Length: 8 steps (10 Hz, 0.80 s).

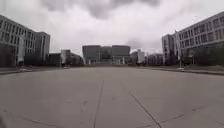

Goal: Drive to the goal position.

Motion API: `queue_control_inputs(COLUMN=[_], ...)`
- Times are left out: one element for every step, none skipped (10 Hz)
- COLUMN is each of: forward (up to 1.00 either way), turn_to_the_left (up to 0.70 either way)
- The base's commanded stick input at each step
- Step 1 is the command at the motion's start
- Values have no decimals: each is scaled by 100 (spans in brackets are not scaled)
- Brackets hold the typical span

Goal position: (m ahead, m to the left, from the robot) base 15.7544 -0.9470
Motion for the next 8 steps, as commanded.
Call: queue_control_inputs(forward=[60, 60, 60, 60, 60, 60, 60, 60], turn_to_the_left=[1, 1, 1, 3, 7, 10, 10, 7])
